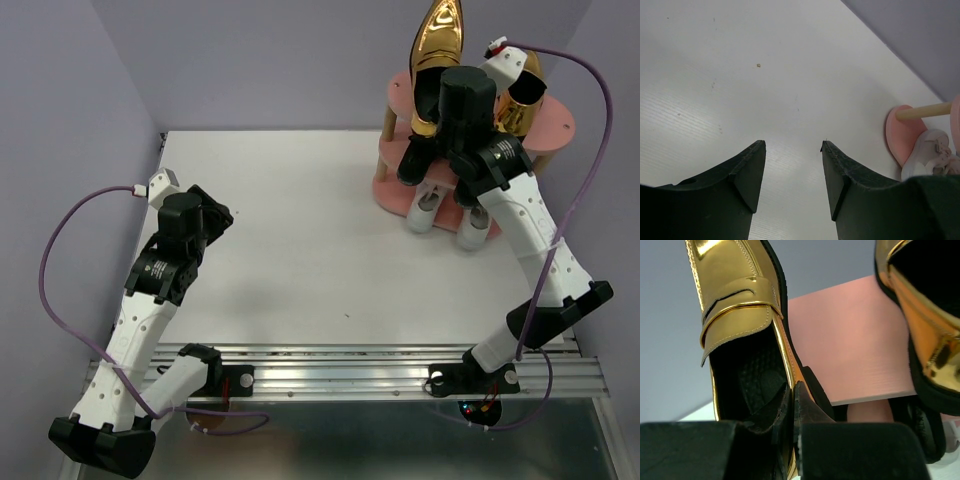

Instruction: Place and organize the shoes onto the shoe shelf

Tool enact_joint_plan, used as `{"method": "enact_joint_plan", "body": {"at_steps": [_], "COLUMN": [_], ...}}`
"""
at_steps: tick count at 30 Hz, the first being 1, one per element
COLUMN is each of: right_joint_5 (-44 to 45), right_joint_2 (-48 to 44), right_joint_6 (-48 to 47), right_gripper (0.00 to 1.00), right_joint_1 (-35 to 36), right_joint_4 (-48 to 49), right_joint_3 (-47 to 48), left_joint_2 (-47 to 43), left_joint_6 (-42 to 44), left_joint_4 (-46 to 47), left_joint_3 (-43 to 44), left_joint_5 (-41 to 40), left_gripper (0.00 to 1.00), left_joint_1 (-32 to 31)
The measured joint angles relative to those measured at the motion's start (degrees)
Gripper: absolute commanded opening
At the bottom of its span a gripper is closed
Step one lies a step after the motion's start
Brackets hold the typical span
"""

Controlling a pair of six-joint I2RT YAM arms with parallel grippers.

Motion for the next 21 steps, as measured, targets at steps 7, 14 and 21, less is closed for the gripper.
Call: {"method": "enact_joint_plan", "body": {"at_steps": [7, 14, 21], "right_joint_5": [2.9, 3.6, 3.9], "right_joint_2": [-3.0, -3.5, -5.8], "right_joint_6": [1.1, 1.2, 2.8], "right_gripper": [0.01, 0.01, 0.01], "right_joint_1": [-1.5, -3.1, -4.6], "right_joint_4": [1.3, 2.9, 4.2], "right_joint_3": [-4.2, -4.5, -8.2], "left_joint_2": [-0.2, -0.2, -0.2], "left_joint_6": [0.0, 0.0, 0.0], "left_joint_4": [0.0, 0.0, -0.3], "left_joint_3": [-0.4, -0.5, -0.5], "left_joint_5": [0.1, 0.2, 0.0], "left_gripper": [0.59, 0.59, 0.59], "left_joint_1": [0.0, 0.0, 0.0]}}
